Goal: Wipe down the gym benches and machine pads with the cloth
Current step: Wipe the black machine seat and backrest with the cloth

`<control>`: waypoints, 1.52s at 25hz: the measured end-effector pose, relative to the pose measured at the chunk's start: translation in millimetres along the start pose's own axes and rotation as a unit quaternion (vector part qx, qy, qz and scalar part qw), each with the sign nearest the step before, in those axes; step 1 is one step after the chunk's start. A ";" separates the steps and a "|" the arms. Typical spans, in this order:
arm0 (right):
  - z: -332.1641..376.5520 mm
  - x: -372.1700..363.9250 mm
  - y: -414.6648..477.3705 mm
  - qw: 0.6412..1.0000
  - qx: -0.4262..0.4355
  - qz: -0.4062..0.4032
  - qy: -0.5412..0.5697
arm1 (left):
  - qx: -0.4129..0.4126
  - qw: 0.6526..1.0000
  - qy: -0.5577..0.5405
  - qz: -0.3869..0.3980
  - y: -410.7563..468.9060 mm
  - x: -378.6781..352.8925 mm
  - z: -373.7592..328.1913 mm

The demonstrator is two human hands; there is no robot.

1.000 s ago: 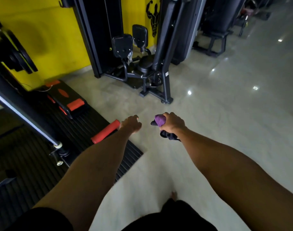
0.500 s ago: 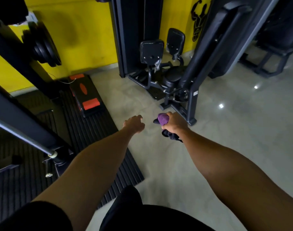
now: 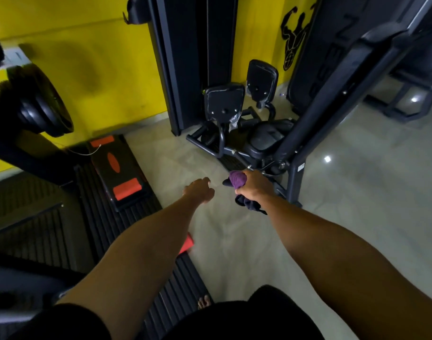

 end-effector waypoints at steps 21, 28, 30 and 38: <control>13.2 111.7 411.3 0.999 0.027 0.007 0.024 | 0.023 0.999 -0.036 -0.015 383.5 146.3 -88.9; 64.4 149.6 528.2 0.997 0.059 -0.035 0.040 | 0.017 0.994 -0.089 -0.064 489.2 222.9 -72.0; 80.8 154.6 550.5 0.995 0.067 -0.045 0.058 | -0.001 0.993 -0.089 -0.083 507.7 235.1 -68.9; 119.3 121.9 612.1 0.985 0.100 -0.114 0.084 | 0.008 0.980 -0.151 -0.131 568.9 242.4 -41.1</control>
Point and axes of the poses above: each hand's wrist, its own y-axis towards the middle knuckle, its own x-axis out of the back of the hand, z = x × y, the point moved 6 cm from there along y, towards the middle knuckle, and after that the axes turned 3 degrees about -x, right-handed, at the moved point
